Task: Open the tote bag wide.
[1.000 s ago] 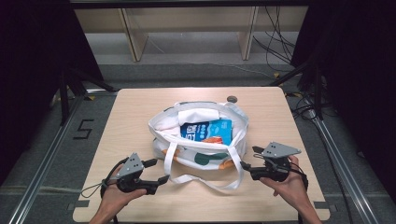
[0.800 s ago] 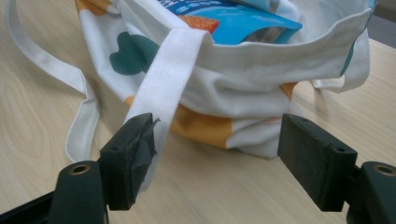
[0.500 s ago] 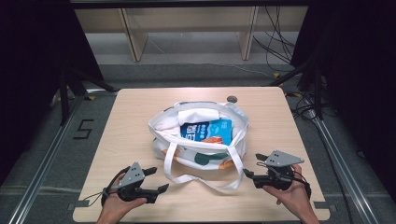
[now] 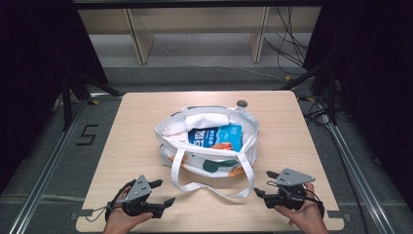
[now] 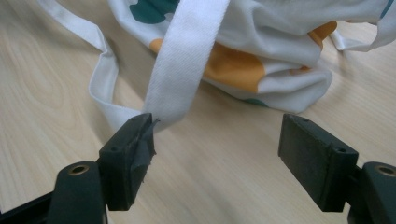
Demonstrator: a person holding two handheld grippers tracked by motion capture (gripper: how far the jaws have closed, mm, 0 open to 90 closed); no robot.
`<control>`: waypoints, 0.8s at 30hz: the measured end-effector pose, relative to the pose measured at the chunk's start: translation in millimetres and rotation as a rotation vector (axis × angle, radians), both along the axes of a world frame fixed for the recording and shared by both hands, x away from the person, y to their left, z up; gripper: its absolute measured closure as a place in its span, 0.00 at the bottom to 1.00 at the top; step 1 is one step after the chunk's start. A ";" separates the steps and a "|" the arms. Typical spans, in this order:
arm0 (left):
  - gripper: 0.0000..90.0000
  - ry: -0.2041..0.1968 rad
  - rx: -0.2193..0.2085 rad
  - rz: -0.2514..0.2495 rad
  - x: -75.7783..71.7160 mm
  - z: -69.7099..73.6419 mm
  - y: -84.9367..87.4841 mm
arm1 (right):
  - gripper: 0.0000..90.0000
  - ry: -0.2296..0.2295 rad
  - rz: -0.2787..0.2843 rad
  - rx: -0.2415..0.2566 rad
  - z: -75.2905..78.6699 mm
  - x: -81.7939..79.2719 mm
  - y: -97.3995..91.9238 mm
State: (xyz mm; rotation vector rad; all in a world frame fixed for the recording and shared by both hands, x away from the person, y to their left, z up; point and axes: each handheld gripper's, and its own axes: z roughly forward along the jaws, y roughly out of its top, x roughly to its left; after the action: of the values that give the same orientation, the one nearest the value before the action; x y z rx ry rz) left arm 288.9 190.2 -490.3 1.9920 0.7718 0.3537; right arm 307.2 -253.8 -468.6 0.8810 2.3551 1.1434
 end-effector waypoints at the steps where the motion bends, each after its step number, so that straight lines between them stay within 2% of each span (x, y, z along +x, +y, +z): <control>1: 0.27 0.002 0.000 -0.005 -0.4 -0.5 0.1 | 0.31 -0.003 0.006 -0.001 -0.8 -0.5 -0.4; 2: 0.26 -0.009 0.007 -0.004 -1.4 -0.9 -0.5 | 0.31 0.013 -0.005 0.002 -1.2 -2.2 -0.7; 3: 0.26 -0.001 0.009 -0.005 -1.9 -1.7 -0.5 | 0.31 0.012 -0.004 0.000 -2.5 -3.2 -1.5; 5: 0.26 -0.021 0.027 -0.012 -2.1 -1.2 0.2 | 0.30 0.029 -0.004 -0.004 -5.0 -5.7 -2.7; 7: 0.26 -0.011 0.017 -0.012 -2.9 -2.8 -0.6 | 0.30 0.044 0.001 0.000 -7.5 -8.4 -4.1; 8: 0.26 0.006 0.003 0.007 -4.9 -3.8 -2.8 | 0.30 0.041 0.000 -0.010 -9.0 -10.5 -5.4; 10: 0.26 0.003 0.022 -0.008 -4.6 -4.5 -3.1 | 0.30 0.048 0.000 -0.011 -11.6 -13.8 -7.2; 11: 0.26 0.009 0.023 -0.012 -4.8 -4.6 -3.6 | 0.30 0.066 -0.003 -0.012 -12.5 -15.7 -7.5; 12: 0.26 -0.002 0.022 -0.013 -4.8 -4.9 -4.5 | 0.29 0.063 -0.002 -0.016 -13.0 -16.6 -8.2; 13: 0.26 -0.018 0.033 -0.025 -3.7 -5.0 -3.9 | 0.29 0.083 -0.008 -0.008 -13.7 -19.5 -8.4; 14: 0.26 -0.015 0.033 -0.026 -3.9 -5.1 -4.2 | 0.29 0.063 0.003 -0.016 -14.1 -19.0 -9.7; 15: 0.26 0.005 0.028 -0.009 -5.5 -5.2 -5.3 | 0.29 0.061 0.003 -0.016 -15.1 -20.5 -9.7; 16: 0.26 0.005 0.037 -0.010 -5.2 -5.2 -5.0 | 0.29 0.066 0.007 -0.017 -15.8 -21.5 -9.6; 18: 0.26 0.008 0.025 -0.013 -5.1 -5.8 -5.6 | 0.29 0.084 0.008 -0.018 -17.0 -23.5 -9.1; 21: 0.26 0.006 0.028 -0.012 -5.0 -6.3 -5.8 | 0.29 0.089 0.019 -0.026 -19.4 -23.5 -8.5; 22: 0.26 0.010 0.017 -0.011 -5.0 -6.8 -6.4 | 0.29 0.092 0.030 -0.027 -19.6 -23.0 -8.7; 23: 0.26 0.003 0.037 -0.016 -3.9 -6.9 -5.2 | 0.29 0.094 0.031 -0.027 -19.8 -23.0 -8.6; 24: 0.26 0.005 0.038 -0.018 -3.9 -7.0 -4.9 | 0.29 0.095 0.031 -0.030 -20.2 -22.8 -8.6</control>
State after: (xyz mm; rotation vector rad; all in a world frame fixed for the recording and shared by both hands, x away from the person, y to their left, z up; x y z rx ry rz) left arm 285.1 185.3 -497.3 2.0351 0.7547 0.3556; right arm 284.4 -262.4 -488.7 0.9101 2.4639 1.0985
